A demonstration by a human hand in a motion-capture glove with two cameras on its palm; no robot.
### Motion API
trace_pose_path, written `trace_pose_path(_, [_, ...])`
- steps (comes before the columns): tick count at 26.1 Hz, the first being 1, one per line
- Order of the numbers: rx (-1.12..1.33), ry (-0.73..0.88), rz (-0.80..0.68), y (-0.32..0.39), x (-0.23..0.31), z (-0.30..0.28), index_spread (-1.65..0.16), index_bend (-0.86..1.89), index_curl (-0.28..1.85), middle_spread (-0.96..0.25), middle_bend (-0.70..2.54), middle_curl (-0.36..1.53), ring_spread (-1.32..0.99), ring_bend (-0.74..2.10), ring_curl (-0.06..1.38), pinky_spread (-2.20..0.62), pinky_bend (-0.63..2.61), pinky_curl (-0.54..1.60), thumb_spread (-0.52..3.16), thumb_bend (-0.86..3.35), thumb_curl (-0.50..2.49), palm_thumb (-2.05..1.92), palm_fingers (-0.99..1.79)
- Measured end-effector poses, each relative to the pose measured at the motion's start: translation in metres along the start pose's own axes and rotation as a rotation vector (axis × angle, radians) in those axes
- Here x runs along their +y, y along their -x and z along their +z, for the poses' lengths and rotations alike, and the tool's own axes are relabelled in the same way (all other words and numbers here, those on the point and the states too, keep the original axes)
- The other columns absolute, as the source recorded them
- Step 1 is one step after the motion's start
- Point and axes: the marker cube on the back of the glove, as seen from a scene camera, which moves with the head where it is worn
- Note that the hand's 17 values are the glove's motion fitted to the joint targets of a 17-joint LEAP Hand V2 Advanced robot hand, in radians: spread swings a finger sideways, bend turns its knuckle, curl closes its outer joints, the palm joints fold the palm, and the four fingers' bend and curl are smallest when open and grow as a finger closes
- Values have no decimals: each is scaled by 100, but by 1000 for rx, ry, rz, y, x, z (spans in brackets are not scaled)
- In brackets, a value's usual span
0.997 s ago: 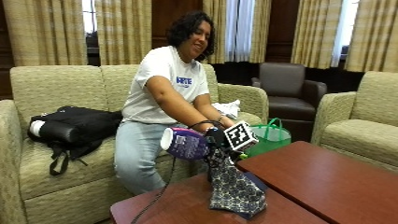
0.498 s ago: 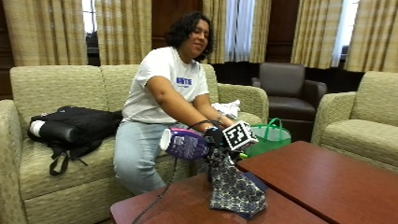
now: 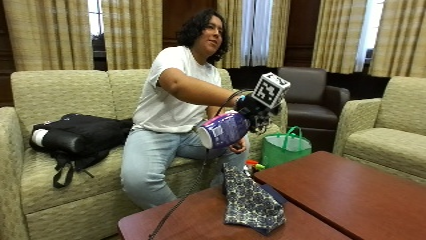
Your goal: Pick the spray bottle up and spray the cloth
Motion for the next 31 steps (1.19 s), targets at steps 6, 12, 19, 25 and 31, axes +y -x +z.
trace_pose_path(6, [-296,-336,-260,41,8,-66,-25,43,61,-18,69,54,-20,68,46,-31,41,41,32,-3,83,88,139])
trace_pose_path(12, [-828,-566,-320,103,-12,-49,-25,43,61,-18,68,54,-20,68,46,-31,40,41,32,-3,84,88,139])
trace_pose_path(19, [-1054,-710,-309,149,-62,13,-25,43,61,-18,67,54,-19,68,46,-31,41,41,32,-3,84,87,139])
trace_pose_path(25, [-1077,-879,-164,138,-118,54,-25,43,62,-18,66,54,-19,68,46,-31,41,41,32,-3,85,87,139])
trace_pose_path(31, [-1041,-905,-90,124,-162,80,-25,43,62,-18,66,54,-19,68,46,-31,41,41,32,-2,85,88,139])
